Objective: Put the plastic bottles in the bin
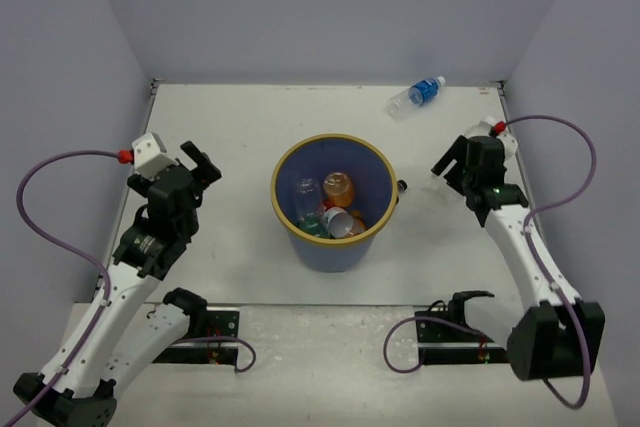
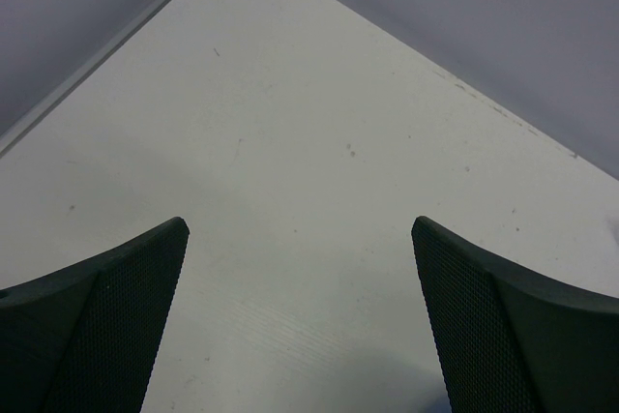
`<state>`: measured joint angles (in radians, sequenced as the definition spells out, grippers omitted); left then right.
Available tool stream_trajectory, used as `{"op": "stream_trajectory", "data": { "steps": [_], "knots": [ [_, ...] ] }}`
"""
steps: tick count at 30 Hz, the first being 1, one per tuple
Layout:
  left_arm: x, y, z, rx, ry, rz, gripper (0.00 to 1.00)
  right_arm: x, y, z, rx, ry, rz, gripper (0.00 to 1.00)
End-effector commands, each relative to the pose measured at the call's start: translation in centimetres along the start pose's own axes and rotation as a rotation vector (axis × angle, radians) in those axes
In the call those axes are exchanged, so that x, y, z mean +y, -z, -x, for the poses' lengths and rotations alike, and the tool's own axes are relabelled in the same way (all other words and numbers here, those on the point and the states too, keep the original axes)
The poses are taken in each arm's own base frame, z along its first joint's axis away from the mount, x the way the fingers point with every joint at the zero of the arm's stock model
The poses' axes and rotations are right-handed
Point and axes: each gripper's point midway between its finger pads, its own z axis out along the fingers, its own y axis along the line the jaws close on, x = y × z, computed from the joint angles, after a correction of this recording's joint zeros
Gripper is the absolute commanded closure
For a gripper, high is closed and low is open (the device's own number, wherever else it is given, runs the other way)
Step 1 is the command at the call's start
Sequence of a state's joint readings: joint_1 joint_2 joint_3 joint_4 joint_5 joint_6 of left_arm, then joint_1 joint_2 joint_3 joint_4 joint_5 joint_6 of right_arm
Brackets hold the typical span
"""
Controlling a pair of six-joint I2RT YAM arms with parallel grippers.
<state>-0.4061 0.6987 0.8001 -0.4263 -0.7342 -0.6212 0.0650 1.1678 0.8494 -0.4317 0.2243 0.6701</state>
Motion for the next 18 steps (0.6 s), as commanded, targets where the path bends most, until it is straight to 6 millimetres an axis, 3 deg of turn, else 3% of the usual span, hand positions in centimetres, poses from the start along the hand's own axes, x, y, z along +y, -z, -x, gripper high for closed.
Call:
{"op": "stream_trajectory", "data": {
  "steps": [1,4,9,11,12,13,14,18],
  "knots": [
    [-0.5,-0.2,0.8,-0.029,0.043,-0.009,0.0,5.7,8.5,5.1,-0.263,0.126,0.412,0.65],
    [-0.6,-0.3,0.5,-0.021,0.037,-0.016,0.0,10.2,16.3,6.9,-0.401,0.204,0.72,0.64],
    [-1.2,-0.5,0.2,-0.007,0.022,-0.044,0.0,15.7,26.1,5.8,-0.421,0.358,1.094,0.61],
    [-1.4,-0.6,0.1,-0.001,0.017,-0.049,0.0,17.2,28.8,5.5,-0.435,0.416,1.187,0.59],
    [-1.4,-0.5,0.0,0.0,0.017,-0.05,0.0,17.8,28.9,4.6,-0.404,0.429,1.212,0.59],
    [-1.4,-0.6,0.0,0.001,0.015,-0.05,0.0,18.7,30.4,4.4,-0.401,0.452,1.263,0.58],
    [-1.5,-0.6,0.0,0.003,0.014,-0.05,0.0,20.0,30.6,2.7,-0.342,0.488,1.314,0.56],
    [-1.2,-0.5,0.1,-0.002,0.013,-0.041,0.0,22.4,30.5,-0.6,-0.242,0.558,1.378,0.49]
  ]
}}
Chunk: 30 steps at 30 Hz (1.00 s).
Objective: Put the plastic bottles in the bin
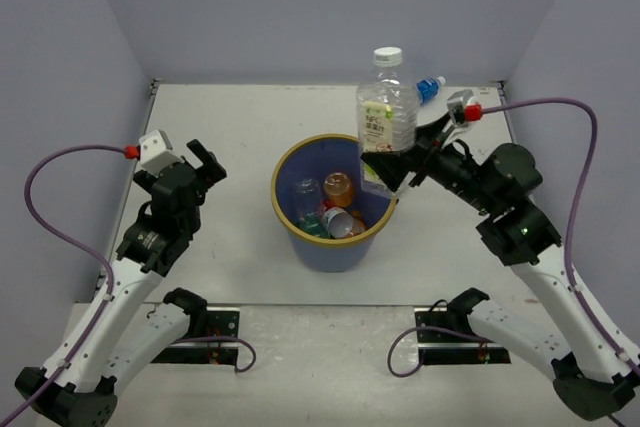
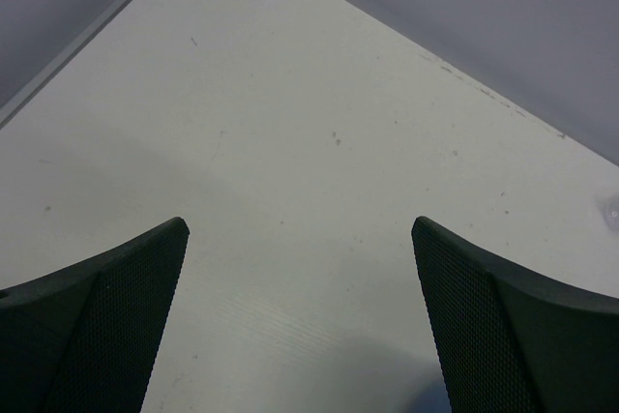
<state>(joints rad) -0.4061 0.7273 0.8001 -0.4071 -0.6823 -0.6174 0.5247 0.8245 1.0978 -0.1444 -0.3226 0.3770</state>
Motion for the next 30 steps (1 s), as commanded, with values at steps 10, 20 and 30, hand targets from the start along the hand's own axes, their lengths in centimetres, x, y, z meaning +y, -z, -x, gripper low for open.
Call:
{"op": "stream_trajectory", "data": {
  "steps": [10,20,30],
  "knots": [
    [-0.2,-0.5,0.6,-0.027,0.008,0.004,0.0,3.9,-4.4,-5.3,0.167,0.05,0.172,0.14],
    [-0.6,-0.5,0.3,-0.014,0.002,-0.013,0.0,3.3,-4.0,-4.1,0.161,0.05,0.096,0.01],
    [-1.3,-0.7,-0.1,0.005,-0.01,-0.046,0.0,-1.4,-2.9,2.3,0.045,-0.018,-0.294,0.01]
  ]
}}
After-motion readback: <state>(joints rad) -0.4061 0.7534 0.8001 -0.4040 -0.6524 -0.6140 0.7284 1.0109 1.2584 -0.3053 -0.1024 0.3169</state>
